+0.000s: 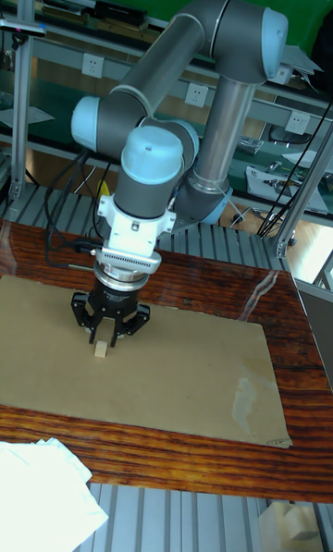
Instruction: Grab the block and place it at the designated location
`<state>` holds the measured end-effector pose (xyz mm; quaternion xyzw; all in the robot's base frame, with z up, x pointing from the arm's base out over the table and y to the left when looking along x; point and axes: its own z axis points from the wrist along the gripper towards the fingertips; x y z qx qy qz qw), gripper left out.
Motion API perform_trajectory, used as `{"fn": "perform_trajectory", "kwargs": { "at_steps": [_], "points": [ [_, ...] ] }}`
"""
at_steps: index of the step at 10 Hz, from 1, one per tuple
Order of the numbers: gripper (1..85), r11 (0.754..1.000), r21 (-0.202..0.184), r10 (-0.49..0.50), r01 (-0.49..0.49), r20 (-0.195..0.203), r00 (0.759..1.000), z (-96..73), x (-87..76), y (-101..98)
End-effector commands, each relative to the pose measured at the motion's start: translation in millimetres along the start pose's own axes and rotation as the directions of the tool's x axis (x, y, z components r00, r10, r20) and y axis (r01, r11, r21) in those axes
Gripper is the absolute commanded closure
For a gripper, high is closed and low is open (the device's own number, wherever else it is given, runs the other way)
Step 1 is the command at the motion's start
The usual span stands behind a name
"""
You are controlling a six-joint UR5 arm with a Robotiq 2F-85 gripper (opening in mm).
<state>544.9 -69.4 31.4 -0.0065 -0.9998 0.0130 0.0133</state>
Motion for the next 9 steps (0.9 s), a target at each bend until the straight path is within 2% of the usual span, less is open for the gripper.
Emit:
{"fn": "perform_trajectory", "kwargs": {
  "at_steps": [1, 2, 3, 4, 5, 6, 7, 8, 9],
  "points": [
    [47.7, 1.000, -0.022, 0.000, 0.000, -0.011, 1.000, -26.3, -2.8, -2.8],
    [52.3, 0.998, -0.049, 0.029, -0.028, 0.011, 1.000, -36.1, -13.0, -0.5],
    [66.0, 0.994, -0.078, 0.073, -0.070, 0.039, 0.997, -44.6, -26.4, 1.3],
    [77.0, 0.994, -0.064, 0.096, -0.092, 0.061, 0.994, -50.0, -37.7, -7.9],
    [84.7, 0.994, -0.045, 0.103, -0.100, 0.066, 0.993, -52.7, -43.2, -16.8],
    [84.7, 0.995, -0.047, 0.094, -0.090, 0.072, 0.993, -55.3, -49.1, -20.2],
    [84.7, 0.997, -0.035, 0.071, -0.070, 0.055, 0.996, -56.6, -49.6, -26.9],
    [84.7, 0.995, -0.069, 0.069, -0.066, 0.051, 0.996, -57.0, -54.5, -21.2],
    [84.7, 0.996, -0.073, 0.060, -0.056, 0.050, 0.997, -57.9, -59.5, -24.0]
  ]
}}
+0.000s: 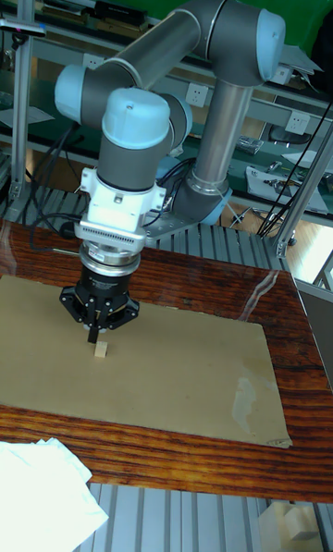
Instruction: Grab the block and place it at the designated location
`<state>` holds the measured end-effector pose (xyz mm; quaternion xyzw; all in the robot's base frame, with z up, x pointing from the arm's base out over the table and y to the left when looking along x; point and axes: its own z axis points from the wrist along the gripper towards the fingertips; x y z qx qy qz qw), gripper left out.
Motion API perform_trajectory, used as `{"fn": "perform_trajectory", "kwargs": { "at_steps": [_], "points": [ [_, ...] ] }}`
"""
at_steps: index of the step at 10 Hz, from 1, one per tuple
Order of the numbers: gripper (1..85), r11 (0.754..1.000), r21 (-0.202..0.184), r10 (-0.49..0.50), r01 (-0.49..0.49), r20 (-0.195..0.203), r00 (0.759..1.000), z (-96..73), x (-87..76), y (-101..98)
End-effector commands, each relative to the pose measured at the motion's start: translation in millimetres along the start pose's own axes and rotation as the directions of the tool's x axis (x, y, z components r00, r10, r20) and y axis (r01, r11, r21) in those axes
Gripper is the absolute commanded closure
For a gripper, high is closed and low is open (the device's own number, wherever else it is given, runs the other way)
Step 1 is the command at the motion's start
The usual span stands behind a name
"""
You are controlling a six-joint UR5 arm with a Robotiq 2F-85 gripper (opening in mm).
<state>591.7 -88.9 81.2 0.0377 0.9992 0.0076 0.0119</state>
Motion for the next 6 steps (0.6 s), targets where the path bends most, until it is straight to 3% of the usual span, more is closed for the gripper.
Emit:
{"fn": "perform_trajectory", "kwargs": {
  "at_steps": [1, 2, 4, 6],
  "points": [
    [84.7, 1.000, 0.001, -0.020, 0.020, 0.006, 1.000, -8.5, -20.5, -14.2],
    [84.7, 1.000, -0.009, -0.022, 0.023, 0.018, 1.000, -11.6, -25.9, -14.2],
    [84.7, 1.000, 0.018, -0.019, 0.019, 0.026, 0.999, -13.4, -29.5, -23.3],
    [84.7, 1.000, -0.015, -0.007, 0.007, 0.030, 1.000, -13.3, -29.8, -14.1]
  ]
}}
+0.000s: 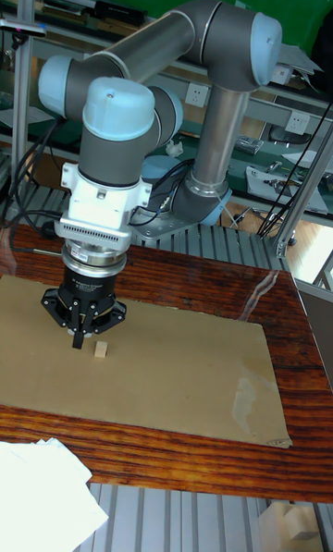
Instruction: Grab the block and place it at the designated location
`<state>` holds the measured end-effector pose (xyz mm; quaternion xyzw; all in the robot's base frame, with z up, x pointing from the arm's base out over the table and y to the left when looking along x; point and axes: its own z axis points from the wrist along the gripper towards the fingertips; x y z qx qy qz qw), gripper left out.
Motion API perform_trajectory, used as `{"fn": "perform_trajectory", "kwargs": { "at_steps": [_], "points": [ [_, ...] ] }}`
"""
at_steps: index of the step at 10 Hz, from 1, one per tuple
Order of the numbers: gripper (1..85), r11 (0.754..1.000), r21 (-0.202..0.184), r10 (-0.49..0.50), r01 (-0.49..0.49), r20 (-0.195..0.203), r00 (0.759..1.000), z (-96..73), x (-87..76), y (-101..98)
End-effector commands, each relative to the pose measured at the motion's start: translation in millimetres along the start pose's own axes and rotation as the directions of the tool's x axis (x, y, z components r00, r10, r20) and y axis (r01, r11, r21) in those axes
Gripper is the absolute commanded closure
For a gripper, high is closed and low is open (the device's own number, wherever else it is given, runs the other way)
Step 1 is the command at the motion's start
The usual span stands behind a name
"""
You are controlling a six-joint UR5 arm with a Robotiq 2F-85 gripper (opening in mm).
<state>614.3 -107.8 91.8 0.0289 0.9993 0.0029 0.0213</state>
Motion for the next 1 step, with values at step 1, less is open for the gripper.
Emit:
{"fn": "perform_trajectory", "kwargs": {
  "at_steps": [1],
  "points": [
    [84.7, 1.000, -0.011, 0.014, -0.014, 0.009, 1.000, -2.5, -4.4, 0.0]
  ]
}}
